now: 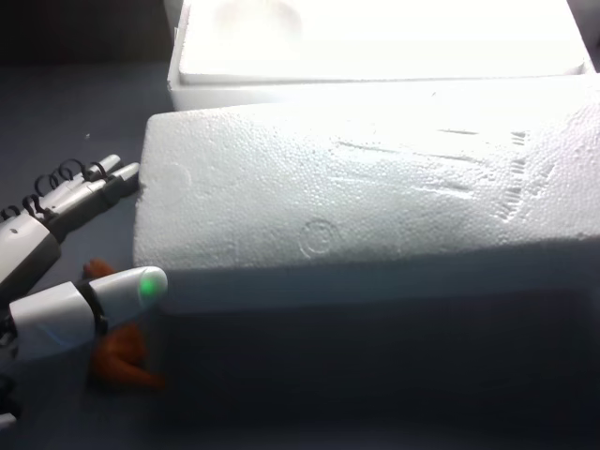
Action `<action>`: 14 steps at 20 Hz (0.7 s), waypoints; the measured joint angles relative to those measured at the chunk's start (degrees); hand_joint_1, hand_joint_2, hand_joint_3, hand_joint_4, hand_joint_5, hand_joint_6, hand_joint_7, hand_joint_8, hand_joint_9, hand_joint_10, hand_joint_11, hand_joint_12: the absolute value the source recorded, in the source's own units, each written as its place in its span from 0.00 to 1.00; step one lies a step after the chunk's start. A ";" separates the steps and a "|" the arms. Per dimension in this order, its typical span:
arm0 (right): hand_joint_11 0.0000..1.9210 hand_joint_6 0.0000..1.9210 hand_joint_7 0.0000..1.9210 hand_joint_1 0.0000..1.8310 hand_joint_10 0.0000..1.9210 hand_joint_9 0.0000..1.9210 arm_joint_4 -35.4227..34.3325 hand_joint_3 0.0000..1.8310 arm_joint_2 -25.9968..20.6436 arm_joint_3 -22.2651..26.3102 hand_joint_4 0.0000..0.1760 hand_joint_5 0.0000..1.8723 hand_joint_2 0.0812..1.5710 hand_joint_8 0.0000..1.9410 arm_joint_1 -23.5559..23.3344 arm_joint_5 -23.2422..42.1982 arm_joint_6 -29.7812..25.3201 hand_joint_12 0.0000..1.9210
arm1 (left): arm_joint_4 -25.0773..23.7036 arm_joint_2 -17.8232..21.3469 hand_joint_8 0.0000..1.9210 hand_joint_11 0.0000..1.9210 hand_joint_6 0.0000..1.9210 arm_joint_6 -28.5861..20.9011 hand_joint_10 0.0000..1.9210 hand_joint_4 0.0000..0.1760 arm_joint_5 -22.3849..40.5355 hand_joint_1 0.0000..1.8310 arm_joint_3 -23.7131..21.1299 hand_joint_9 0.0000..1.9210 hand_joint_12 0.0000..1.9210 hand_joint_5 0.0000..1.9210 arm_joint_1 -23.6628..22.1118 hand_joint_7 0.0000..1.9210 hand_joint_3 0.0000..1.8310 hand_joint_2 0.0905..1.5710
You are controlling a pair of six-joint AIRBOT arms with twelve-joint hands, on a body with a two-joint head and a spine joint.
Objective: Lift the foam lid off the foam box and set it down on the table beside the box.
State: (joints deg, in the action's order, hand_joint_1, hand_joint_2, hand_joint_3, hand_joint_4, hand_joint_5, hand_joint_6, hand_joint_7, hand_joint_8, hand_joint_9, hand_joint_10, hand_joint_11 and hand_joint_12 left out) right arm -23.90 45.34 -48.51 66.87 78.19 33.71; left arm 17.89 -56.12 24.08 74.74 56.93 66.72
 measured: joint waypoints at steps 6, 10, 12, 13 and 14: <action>0.00 0.00 0.00 0.25 0.00 0.00 -1.03 0.00 1.84 -1.73 0.00 0.00 0.75 0.00 0.22 -3.82 -0.81 0.00 | -0.07 -0.20 0.00 0.00 0.00 0.52 0.00 0.00 -2.47 0.15 0.81 0.00 0.00 0.03 -0.11 0.00 0.00 0.70; 0.00 0.00 0.00 0.21 0.00 0.00 -2.03 0.00 1.84 -1.90 0.00 0.00 0.74 0.00 0.24 -3.98 -0.81 0.00 | 0.74 -0.09 0.00 0.01 0.00 1.38 0.00 0.00 -2.73 0.18 0.81 0.00 0.01 0.00 -0.11 0.00 0.00 0.69; 0.00 0.00 0.00 0.20 0.00 0.00 -2.40 0.00 1.84 -1.90 0.00 0.00 0.74 0.00 0.63 -3.93 -0.81 0.00 | 1.20 -0.02 0.00 0.02 0.00 1.36 0.00 0.00 -2.75 0.18 0.81 0.00 0.01 0.00 -0.04 0.00 0.00 0.69; 0.00 0.00 0.00 0.21 0.00 0.00 -2.45 0.00 1.84 -1.90 0.00 0.00 0.74 0.00 0.63 -4.09 -0.79 0.00 | 1.36 0.22 0.00 0.02 0.00 1.38 0.00 0.00 -2.75 0.18 0.81 0.00 0.01 0.00 0.07 0.00 0.00 0.69; 0.00 0.00 0.00 0.21 0.00 0.00 -2.40 0.00 1.81 -1.90 0.00 0.00 0.75 0.00 0.63 -3.80 -0.79 0.00 | 1.20 0.85 0.00 0.01 0.00 1.46 0.00 0.00 -2.27 0.17 0.70 0.00 0.01 0.00 0.48 0.00 0.00 0.68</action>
State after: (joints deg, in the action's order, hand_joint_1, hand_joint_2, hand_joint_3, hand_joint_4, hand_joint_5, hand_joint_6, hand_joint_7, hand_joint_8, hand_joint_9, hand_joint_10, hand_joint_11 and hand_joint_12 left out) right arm -26.30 47.16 -50.41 67.51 74.39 32.93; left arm 19.09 -55.27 25.54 72.47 57.63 67.20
